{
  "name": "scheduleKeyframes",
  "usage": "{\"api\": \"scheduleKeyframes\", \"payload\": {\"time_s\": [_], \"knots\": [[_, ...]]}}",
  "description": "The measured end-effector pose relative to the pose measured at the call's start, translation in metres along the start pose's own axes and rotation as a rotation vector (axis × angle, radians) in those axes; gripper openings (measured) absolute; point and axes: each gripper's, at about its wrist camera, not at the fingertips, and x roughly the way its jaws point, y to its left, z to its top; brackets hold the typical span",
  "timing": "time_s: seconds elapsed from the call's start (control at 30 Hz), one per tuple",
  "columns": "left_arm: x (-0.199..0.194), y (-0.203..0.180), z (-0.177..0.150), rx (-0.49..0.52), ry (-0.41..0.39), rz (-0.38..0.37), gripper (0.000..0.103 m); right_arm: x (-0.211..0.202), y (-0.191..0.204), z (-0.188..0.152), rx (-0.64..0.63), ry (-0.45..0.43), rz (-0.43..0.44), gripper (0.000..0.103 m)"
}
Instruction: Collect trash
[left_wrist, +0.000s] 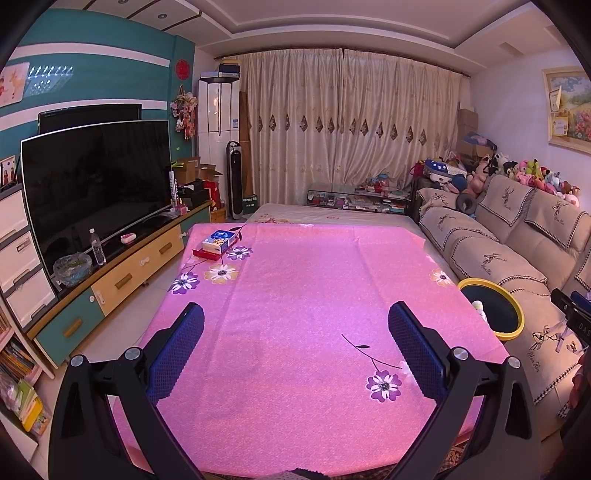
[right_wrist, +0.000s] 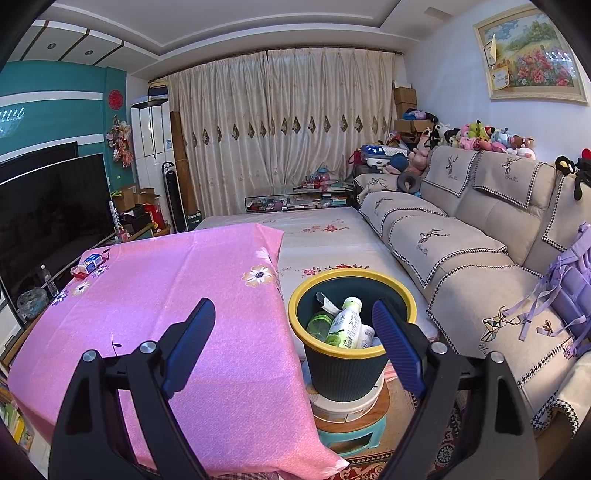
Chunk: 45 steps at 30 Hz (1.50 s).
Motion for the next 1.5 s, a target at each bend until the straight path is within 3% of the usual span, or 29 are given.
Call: {"api": "scheduleKeyframes", "payload": {"time_s": [1.5], "knots": [[0.0028,0.0079,0.0009,0.005,0.004,-0.002,0.098,0.0026,0.0023,-0.0020,0.007,0.004,0.001,0.082]]}}
